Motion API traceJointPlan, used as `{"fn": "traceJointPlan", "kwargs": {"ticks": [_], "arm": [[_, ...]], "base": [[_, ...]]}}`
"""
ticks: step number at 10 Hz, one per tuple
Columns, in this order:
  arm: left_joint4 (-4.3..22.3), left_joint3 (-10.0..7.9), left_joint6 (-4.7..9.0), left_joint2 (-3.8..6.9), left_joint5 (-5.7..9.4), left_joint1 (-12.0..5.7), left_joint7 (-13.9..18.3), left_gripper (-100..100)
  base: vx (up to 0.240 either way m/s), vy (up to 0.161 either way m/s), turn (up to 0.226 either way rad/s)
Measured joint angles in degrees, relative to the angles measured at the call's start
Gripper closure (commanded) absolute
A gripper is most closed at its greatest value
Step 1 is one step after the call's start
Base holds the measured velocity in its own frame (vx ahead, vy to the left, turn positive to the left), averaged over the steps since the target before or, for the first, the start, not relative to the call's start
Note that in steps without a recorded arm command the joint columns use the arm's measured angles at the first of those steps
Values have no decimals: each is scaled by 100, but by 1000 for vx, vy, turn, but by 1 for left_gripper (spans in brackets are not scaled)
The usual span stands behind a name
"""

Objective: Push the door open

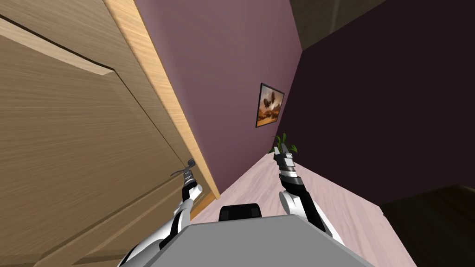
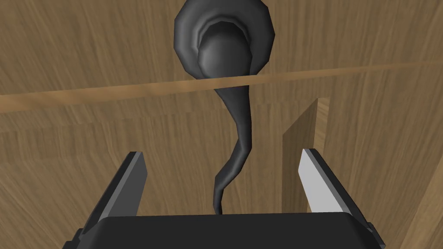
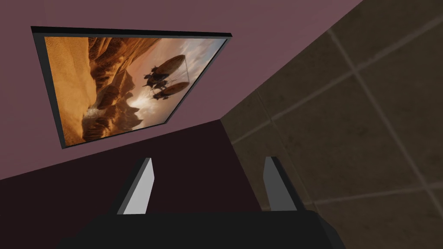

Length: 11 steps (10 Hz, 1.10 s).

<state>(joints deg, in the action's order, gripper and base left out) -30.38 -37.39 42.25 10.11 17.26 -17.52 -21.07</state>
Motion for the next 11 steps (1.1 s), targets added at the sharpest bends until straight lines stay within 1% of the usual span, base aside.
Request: {"fn": "traceJointPlan", "kwargs": {"ticks": [1,2,3,4,5,6,7,8,11], "arm": [[34,-119,20,16,-19,-26,-22,-100],[-61,-235,-23,-4,-36,3,-57,-100],[74,-281,23,39,-47,-56,-58,-100],[162,-349,76,62,-59,-96,-61,-100],[300,-425,147,107,-78,-147,-54,-100],[419,-543,212,141,-99,-208,-67,-100],[502,-646,256,170,-118,-251,-81,-100],[509,-656,265,174,-121,-257,-83,100],[505,-652,250,172,-112,-247,-72,100]], "base": [[27,89,-133],[26,65,-30],[21,51,-94],[23,61,-152],[56,90,-200],[74,114,-166],[31,54,-32],[-5,-7,27],[-9,-14,6]]}}
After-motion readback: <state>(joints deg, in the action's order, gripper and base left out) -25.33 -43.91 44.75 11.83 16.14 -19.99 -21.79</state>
